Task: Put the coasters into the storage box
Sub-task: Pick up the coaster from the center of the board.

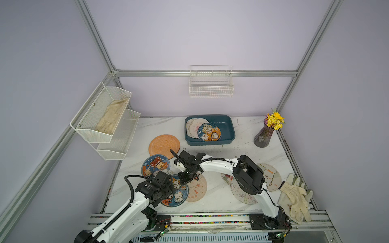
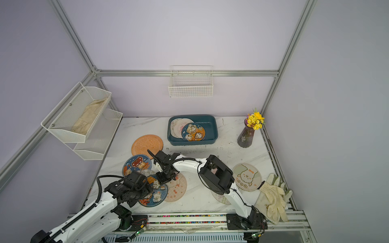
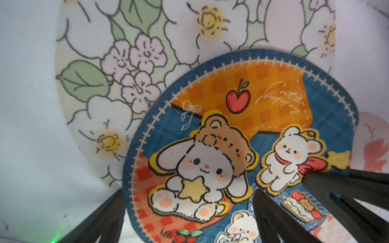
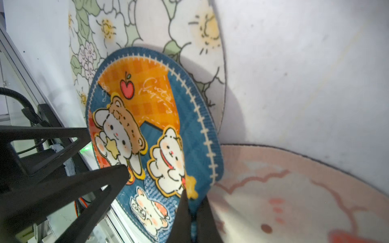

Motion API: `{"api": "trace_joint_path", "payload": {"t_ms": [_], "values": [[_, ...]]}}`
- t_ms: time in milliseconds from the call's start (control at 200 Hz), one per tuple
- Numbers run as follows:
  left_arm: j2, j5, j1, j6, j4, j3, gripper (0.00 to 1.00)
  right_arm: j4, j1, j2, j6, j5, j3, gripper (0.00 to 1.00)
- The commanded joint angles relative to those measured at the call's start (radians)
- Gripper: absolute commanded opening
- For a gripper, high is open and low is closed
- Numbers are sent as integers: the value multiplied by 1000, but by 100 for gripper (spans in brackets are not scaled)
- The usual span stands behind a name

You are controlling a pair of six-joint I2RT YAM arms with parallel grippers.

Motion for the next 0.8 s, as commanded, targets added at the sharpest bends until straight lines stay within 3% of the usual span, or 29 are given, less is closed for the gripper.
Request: {"api": "trace_joint_path", "payload": {"t_ms": [0, 400, 795], "values": [[30, 39, -6, 41, 56, 23, 96, -28, -9, -55, 15, -34, 11, 0], [101, 9, -6, 117, 15, 229, 100, -68, -144, -218, 69, -101, 23, 0], [202, 27, -6, 175, 56, 338, 100, -151, -324, -192, 11, -58, 234, 0]]}}
